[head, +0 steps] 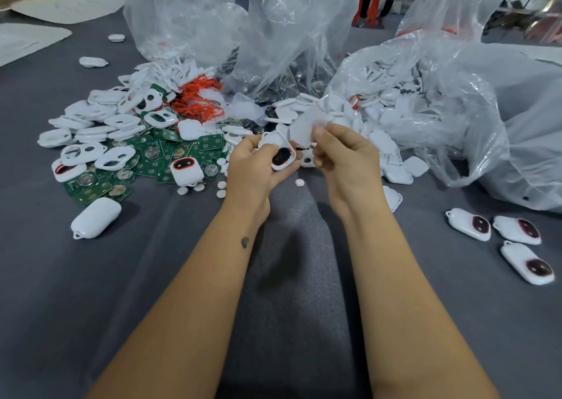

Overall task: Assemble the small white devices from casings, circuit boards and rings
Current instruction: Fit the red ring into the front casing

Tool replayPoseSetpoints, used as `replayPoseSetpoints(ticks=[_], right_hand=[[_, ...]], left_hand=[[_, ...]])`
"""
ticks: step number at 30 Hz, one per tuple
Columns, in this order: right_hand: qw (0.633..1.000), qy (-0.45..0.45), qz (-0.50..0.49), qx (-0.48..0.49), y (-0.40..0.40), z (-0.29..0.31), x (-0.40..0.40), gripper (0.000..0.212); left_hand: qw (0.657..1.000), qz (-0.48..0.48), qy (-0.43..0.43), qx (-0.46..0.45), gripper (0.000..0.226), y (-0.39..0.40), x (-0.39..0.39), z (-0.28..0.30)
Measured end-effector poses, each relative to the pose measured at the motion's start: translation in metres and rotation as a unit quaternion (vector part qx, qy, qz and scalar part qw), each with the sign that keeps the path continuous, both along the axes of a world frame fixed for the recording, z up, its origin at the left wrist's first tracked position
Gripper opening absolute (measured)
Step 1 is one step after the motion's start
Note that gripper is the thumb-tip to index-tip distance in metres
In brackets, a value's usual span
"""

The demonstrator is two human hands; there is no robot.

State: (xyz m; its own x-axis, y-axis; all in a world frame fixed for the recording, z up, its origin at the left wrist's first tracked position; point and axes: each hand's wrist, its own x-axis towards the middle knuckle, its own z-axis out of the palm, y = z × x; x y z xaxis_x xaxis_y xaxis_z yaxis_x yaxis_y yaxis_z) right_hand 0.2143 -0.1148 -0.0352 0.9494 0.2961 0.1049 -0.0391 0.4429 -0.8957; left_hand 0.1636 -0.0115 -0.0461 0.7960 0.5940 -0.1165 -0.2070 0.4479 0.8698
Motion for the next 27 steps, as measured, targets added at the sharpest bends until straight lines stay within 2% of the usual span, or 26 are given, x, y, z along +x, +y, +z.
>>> replayPoseSetpoints(ticks=[5,15,27], right_hand=[[0.997,0.013,0.049,0.052,-0.0028,0.0067,-0.0029,0.013],[0.997,0.048,0.063,0.018,-0.0046,0.0091,-0.0027,0.021],[0.99,0.088,0.107,-0.021,-0.0047,0.0057,-0.0023,0.013]], left_hand=[[0.999,-0.041,-0.013,0.001,0.021,-0.0002,0.0008,-0.0022],[0.998,-0.052,-0.011,-0.032,0.024,0.0004,0.0034,-0.0032],[0.999,-0.049,-0.005,-0.023,0.024,0.0018,0.0029,-0.003]])
